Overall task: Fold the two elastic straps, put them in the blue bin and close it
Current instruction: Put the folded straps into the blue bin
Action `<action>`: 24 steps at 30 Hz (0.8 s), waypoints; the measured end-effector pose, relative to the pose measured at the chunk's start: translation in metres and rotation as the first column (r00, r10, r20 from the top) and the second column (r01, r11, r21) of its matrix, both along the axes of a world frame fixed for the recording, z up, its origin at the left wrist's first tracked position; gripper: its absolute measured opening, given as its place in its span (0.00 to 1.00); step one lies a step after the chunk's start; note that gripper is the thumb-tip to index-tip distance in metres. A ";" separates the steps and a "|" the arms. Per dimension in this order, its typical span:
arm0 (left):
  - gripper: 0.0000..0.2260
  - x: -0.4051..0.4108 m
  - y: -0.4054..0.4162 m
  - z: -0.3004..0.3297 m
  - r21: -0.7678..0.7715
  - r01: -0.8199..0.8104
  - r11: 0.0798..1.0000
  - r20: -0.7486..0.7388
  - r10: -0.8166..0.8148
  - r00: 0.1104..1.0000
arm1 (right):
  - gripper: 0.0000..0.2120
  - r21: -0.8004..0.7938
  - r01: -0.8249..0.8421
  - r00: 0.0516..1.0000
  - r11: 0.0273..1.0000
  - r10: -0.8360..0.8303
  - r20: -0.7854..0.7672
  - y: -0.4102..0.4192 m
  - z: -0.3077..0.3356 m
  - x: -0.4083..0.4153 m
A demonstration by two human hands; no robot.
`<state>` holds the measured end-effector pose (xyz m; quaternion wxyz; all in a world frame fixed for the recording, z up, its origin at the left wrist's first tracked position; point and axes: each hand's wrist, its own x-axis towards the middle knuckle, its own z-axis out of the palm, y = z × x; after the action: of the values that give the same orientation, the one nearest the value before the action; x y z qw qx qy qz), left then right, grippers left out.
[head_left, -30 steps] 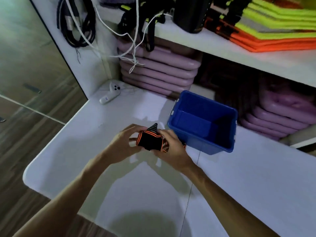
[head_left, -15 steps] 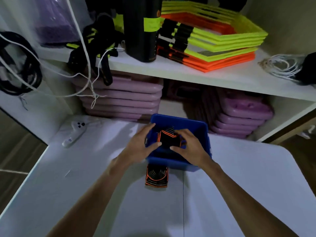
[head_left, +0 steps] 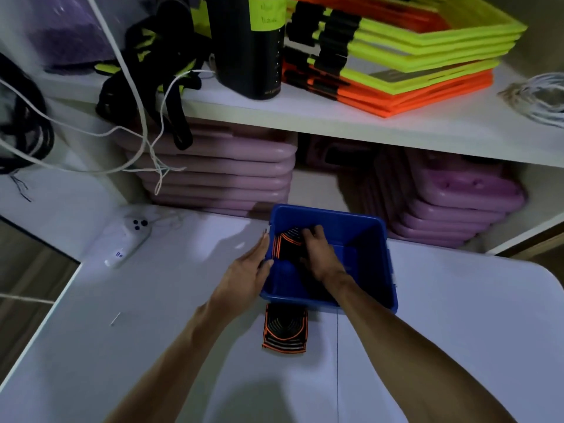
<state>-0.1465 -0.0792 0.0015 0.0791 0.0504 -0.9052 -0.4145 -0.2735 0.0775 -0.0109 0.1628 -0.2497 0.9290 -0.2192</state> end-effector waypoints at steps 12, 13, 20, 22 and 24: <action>0.22 0.031 0.016 0.017 0.005 -0.137 0.991 -0.051 0.137 0.989 | 0.39 -0.172 0.170 0.981 0.970 -0.150 0.125 0.016 0.039 0.025; 0.22 0.041 0.019 0.016 0.012 -0.180 0.984 -0.066 0.180 0.981 | 0.34 -0.202 0.172 0.983 0.964 -0.154 0.103 0.022 0.049 0.033; 0.21 0.122 0.032 -0.035 -0.166 -0.048 0.985 -0.105 0.030 0.994 | 0.13 -0.504 0.050 0.963 0.862 -0.175 -0.205 0.084 0.050 0.147; 0.28 0.125 0.034 -0.044 -0.253 0.105 0.962 -0.037 -0.118 0.992 | 0.18 -0.413 0.032 0.988 0.910 -0.093 -0.127 0.093 0.028 0.170; 0.34 0.119 0.036 -0.048 -0.291 0.193 0.937 0.046 -0.188 0.981 | 0.29 -0.298 0.016 0.999 0.954 -0.024 -0.024 0.097 0.005 0.179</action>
<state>-0.0277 -0.0429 -0.0468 0.0372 -0.0462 -0.9581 -0.2803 -0.0942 0.1744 -0.0054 0.1083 -0.2650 0.8901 -0.3547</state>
